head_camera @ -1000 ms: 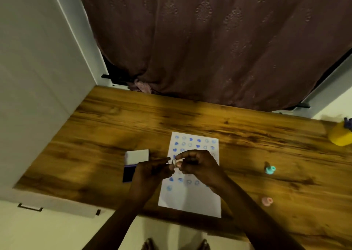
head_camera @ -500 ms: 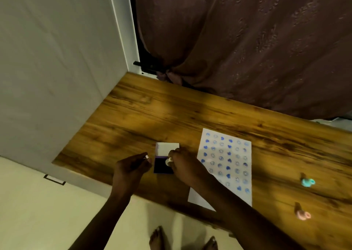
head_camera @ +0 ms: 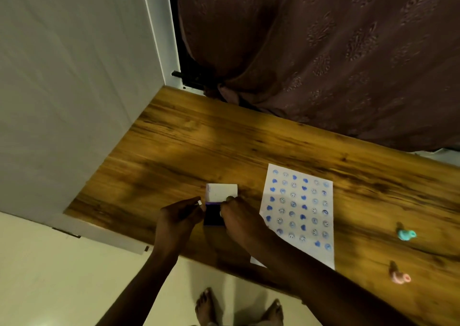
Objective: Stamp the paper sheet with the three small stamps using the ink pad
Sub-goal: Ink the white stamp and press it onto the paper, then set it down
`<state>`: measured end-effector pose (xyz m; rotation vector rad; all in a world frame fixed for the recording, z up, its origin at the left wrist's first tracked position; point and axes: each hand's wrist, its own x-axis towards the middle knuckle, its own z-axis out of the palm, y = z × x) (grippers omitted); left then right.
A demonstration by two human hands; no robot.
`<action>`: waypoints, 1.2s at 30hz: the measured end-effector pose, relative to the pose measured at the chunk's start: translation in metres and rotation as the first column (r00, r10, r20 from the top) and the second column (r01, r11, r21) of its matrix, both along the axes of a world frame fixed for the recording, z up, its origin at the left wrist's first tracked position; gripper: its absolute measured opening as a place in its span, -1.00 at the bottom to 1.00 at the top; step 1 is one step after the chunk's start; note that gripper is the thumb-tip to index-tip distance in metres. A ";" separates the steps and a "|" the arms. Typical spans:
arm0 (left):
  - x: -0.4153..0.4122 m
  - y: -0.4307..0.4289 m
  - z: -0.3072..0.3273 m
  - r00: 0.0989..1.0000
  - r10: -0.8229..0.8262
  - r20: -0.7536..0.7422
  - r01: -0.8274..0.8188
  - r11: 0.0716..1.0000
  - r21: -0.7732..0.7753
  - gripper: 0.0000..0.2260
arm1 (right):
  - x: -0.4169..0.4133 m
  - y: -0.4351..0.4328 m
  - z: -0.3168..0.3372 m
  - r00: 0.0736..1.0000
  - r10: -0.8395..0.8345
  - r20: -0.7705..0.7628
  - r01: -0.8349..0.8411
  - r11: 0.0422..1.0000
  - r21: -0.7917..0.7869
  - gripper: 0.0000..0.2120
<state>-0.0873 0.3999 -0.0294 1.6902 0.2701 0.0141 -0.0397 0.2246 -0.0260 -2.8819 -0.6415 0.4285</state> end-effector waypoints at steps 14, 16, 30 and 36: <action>0.008 -0.013 0.015 0.994 -0.074 0.082 0.071 0.997 0.040 -0.80 | 0.006 -0.010 0.000 0.969 -0.203 -0.140 0.230 0.951 0.209 -0.72; 0.011 -0.016 0.014 0.997 -0.066 0.051 0.065 0.998 0.022 -0.79 | 0.010 -0.016 0.010 0.935 -0.275 -0.223 0.337 0.884 0.325 -0.75; 0.017 -0.119 0.026 0.983 -0.178 -0.051 0.176 0.983 -0.050 -0.83 | -0.023 -0.194 0.057 0.523 -0.260 -0.811 0.829 -0.064 0.555 -0.78; 0.021 -0.183 0.028 0.955 -0.279 -0.097 0.270 0.958 -0.096 -0.71 | -0.041 -0.288 0.070 0.535 -0.416 -0.735 0.779 -0.094 0.620 -0.91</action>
